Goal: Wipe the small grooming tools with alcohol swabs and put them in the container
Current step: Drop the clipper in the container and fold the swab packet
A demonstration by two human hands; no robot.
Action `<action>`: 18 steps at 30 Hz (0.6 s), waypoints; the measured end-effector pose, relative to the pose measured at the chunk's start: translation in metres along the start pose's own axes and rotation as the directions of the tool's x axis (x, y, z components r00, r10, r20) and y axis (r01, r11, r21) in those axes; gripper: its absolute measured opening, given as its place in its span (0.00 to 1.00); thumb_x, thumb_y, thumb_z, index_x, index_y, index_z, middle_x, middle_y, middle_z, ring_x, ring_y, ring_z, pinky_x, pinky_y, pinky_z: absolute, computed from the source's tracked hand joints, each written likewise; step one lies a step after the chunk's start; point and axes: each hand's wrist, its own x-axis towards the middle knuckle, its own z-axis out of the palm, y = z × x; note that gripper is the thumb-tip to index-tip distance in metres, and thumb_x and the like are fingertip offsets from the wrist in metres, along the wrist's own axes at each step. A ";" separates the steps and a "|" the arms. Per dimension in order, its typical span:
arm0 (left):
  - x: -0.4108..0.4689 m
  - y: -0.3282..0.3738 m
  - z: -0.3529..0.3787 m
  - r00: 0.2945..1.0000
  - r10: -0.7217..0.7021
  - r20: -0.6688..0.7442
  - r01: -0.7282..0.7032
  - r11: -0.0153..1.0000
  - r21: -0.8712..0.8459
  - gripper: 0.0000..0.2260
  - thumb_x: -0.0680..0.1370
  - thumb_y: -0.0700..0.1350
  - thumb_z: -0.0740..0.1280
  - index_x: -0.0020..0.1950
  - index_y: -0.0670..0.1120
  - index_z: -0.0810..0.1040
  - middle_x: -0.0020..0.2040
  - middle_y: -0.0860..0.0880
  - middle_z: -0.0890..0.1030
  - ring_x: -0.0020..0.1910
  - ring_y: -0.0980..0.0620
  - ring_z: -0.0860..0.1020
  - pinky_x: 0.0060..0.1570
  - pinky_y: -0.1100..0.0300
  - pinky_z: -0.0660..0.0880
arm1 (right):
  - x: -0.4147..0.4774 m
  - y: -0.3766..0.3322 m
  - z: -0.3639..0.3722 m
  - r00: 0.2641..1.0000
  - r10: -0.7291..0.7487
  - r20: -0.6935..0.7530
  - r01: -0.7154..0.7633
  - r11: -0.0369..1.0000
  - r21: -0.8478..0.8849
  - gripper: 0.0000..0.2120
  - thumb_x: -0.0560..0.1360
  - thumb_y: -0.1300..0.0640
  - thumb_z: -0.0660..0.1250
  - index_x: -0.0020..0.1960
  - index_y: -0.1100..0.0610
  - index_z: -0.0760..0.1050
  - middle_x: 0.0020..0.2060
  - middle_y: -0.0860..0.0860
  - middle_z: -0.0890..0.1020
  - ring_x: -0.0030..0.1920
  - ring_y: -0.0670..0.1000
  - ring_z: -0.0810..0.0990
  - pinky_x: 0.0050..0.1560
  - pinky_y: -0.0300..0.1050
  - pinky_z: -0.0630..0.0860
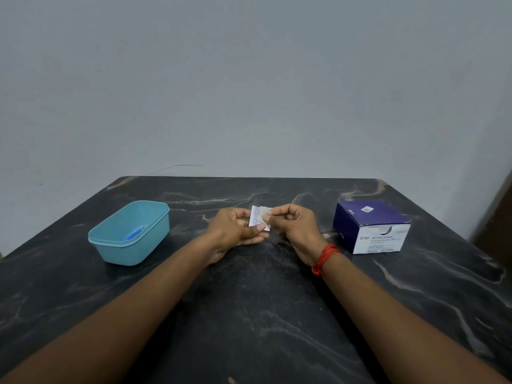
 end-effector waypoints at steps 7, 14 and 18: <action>0.002 0.001 -0.009 0.992 0.104 -0.078 -0.089 0.982 0.169 0.11 0.74 0.43 0.74 0.53 0.39 0.83 0.46 0.41 0.86 0.43 0.47 0.86 0.45 0.59 0.83 | -0.001 -0.002 0.002 0.999 -0.034 0.028 0.036 0.996 -0.083 0.18 0.67 0.67 0.78 0.53 0.61 0.77 0.34 0.53 0.84 0.33 0.50 0.82 0.31 0.39 0.76; 0.002 -0.001 -0.016 0.987 0.087 -0.135 -0.069 0.989 0.129 0.11 0.73 0.38 0.76 0.52 0.35 0.82 0.44 0.39 0.86 0.40 0.46 0.86 0.41 0.59 0.84 | -0.002 -0.004 0.002 1.000 0.009 0.027 -0.007 0.995 -0.097 0.16 0.69 0.68 0.77 0.54 0.63 0.78 0.41 0.62 0.85 0.37 0.55 0.82 0.32 0.41 0.77; 0.000 0.002 -0.016 0.989 0.067 -0.134 -0.056 0.995 0.081 0.11 0.72 0.36 0.76 0.53 0.35 0.82 0.44 0.39 0.86 0.38 0.47 0.86 0.39 0.60 0.84 | -0.003 -0.005 0.002 0.999 0.021 0.038 -0.015 0.989 -0.150 0.09 0.70 0.68 0.76 0.49 0.65 0.81 0.38 0.61 0.84 0.31 0.50 0.78 0.29 0.38 0.75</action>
